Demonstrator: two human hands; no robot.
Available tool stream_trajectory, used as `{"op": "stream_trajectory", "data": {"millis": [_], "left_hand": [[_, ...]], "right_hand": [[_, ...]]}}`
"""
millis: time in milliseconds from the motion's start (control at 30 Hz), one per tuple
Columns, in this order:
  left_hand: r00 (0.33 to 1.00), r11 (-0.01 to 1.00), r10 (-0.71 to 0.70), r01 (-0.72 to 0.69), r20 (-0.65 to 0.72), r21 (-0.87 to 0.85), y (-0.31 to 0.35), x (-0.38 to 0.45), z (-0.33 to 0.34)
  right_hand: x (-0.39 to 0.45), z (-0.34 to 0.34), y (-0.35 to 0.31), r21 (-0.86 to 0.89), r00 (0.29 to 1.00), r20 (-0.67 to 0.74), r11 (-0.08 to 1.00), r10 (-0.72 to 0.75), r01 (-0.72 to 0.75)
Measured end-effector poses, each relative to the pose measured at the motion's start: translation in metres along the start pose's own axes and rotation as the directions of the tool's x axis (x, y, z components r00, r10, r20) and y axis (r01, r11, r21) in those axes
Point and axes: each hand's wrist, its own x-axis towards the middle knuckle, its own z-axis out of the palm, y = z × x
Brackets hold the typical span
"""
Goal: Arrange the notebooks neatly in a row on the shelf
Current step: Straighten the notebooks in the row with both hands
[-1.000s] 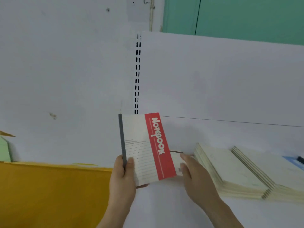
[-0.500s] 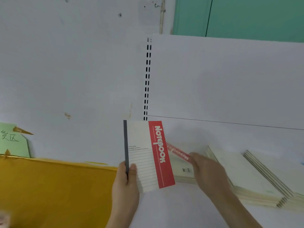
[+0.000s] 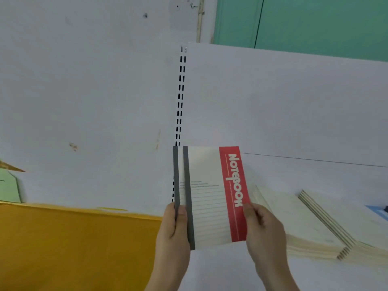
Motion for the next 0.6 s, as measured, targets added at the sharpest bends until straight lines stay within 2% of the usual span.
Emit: {"op": "stream_trajectory", "data": {"millis": [133, 267, 467, 600], "left_hand": [[1.000, 0.999, 0.015, -0.016, 0.022, 0.037, 0.000, -0.004, 0.012], [0.994, 0.999, 0.005, -0.009, 0.108, 0.039, -0.002, -0.010, 0.021], [0.976, 0.999, 0.034, -0.035, 0.214, 0.002, -0.003, -0.023, 0.048], [0.959, 0.998, 0.059, -0.051, 0.276, -0.034, 0.002, -0.041, 0.088]], "right_hand": [[-0.009, -0.001, 0.002, 0.055, 0.999, -0.021, 0.998, 0.025, -0.024], [-0.019, -0.010, 0.001, 0.067, 0.999, 0.017, 0.997, 0.044, -0.045], [-0.032, -0.054, 0.004, 0.067, 0.998, 0.011, 0.995, 0.068, -0.068], [-0.041, -0.101, 0.008, -0.048, 0.997, 0.052, 0.997, 0.062, -0.060]]}}
